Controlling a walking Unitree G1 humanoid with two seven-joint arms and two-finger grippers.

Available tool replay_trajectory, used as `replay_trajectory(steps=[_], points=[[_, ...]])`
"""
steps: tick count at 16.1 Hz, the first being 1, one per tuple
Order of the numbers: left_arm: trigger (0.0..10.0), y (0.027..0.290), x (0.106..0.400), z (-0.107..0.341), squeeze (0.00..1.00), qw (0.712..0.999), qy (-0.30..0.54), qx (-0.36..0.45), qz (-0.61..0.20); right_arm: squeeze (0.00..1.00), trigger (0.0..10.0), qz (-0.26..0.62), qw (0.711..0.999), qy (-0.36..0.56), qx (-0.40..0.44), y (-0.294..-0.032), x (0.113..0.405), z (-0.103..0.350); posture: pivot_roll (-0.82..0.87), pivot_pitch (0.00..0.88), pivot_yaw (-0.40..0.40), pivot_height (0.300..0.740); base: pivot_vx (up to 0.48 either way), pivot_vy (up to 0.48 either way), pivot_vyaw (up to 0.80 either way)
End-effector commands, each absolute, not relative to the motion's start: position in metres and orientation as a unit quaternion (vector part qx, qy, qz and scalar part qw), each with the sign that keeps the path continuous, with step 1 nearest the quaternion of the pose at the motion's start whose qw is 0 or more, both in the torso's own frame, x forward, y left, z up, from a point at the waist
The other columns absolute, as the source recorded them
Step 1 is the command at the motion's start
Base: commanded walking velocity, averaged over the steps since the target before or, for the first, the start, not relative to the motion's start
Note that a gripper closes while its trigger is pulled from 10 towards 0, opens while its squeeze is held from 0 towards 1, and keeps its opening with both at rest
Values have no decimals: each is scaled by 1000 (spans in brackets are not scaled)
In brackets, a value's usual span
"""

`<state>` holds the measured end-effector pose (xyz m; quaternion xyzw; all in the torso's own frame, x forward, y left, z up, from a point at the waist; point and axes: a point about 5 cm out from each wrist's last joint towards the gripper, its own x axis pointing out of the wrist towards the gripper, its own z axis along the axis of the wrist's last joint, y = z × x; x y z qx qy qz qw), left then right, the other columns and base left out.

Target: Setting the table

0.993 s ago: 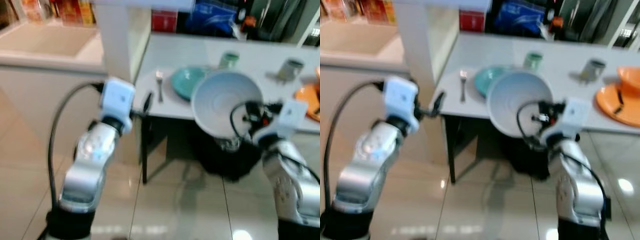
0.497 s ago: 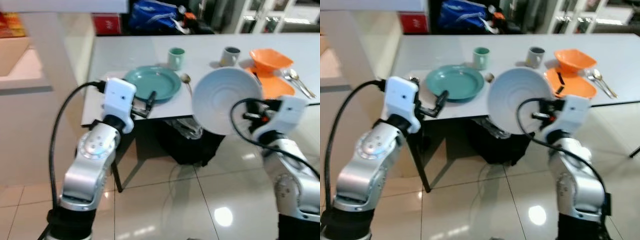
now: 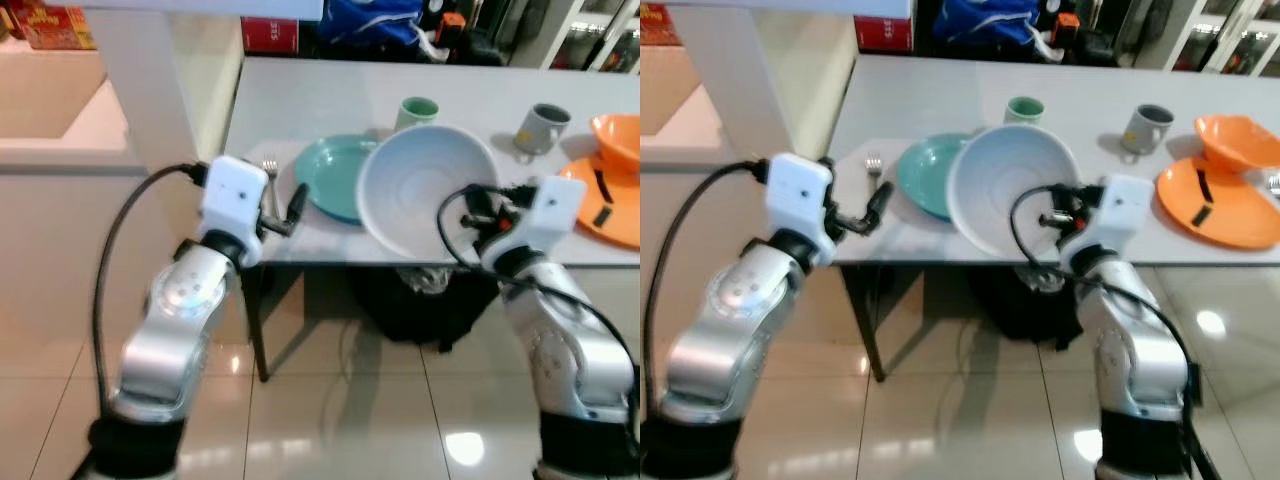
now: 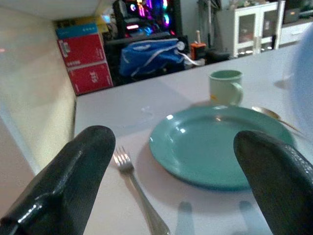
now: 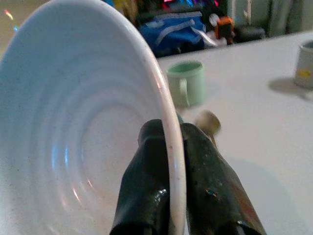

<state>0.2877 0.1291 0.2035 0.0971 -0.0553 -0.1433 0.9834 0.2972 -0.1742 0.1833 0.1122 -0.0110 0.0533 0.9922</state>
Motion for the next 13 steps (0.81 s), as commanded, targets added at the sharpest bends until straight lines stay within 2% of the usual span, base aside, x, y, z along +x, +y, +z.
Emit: replay_trajectory(steps=[1, 13], points=[[10000, 119, 287, 206, 0, 980, -60, 93, -163, 0, 10000, 32, 994, -21, 107, -186, 296, 187, 51, 31, -55, 740, 394, 0, 0], [10000, 113, 280, 199, 0, 973, -39, 102, -202, 0, 10000, 22, 995, -7, 93, -195, 301, 187, 51, 48, -56, 740, 395, 0, 0]])
